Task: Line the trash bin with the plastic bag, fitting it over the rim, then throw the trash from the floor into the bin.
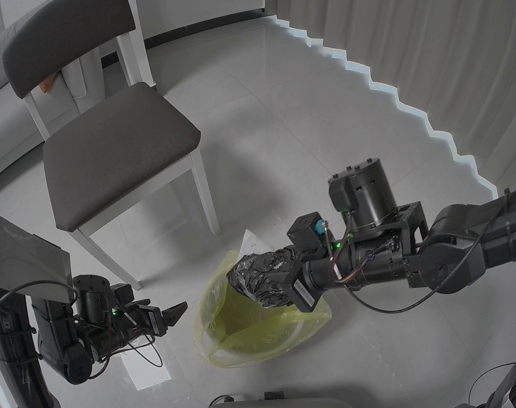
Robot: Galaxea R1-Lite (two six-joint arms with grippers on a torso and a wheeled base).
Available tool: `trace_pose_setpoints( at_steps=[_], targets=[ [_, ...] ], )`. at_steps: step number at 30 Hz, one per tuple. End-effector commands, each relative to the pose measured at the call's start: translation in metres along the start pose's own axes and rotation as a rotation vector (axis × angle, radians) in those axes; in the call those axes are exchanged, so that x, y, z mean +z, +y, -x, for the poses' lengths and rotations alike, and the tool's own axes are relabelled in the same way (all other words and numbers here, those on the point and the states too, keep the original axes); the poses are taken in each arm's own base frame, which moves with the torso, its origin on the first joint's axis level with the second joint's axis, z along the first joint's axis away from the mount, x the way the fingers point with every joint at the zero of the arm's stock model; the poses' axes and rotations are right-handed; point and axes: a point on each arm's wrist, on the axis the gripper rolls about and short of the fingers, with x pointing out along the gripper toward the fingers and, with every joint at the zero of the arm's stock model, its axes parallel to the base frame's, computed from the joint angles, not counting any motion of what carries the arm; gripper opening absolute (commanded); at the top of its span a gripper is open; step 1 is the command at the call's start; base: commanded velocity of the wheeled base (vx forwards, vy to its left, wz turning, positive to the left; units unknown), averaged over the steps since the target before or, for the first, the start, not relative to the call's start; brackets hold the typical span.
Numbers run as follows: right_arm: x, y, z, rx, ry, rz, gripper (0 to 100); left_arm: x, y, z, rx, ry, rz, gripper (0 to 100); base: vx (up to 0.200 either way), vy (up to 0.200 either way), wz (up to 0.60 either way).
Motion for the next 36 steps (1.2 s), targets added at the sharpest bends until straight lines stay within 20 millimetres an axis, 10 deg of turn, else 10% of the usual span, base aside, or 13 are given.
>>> trace_pose_setpoints(
  at_steps=[1, 13, 29, 36],
  targets=[
    [-0.016, 0.005, -0.038, 0.038, 0.080, -0.001, 0, 0.012, -0.006, 0.015, -0.022, -0.065, -0.011, 100, 0.000, 0.000, 0.00],
    [-0.040, 0.006, -0.088, 0.068, 0.178, -0.013, 0, 0.014, -0.006, 0.034, -0.019, -0.081, -0.003, 100, 0.000, 0.000, 0.00],
    [-0.080, 0.018, -0.090, 0.114, 0.317, 0.015, 0, 0.013, -0.008, 0.034, -0.027, -0.078, 0.004, 100, 0.000, 0.000, 0.00],
    [-0.066, 0.029, -0.074, 0.128, 0.272, 0.059, 0, 0.011, -0.009, 0.032, -0.030, -0.067, 0.005, 100, 0.000, 0.000, 0.00]
  ],
)
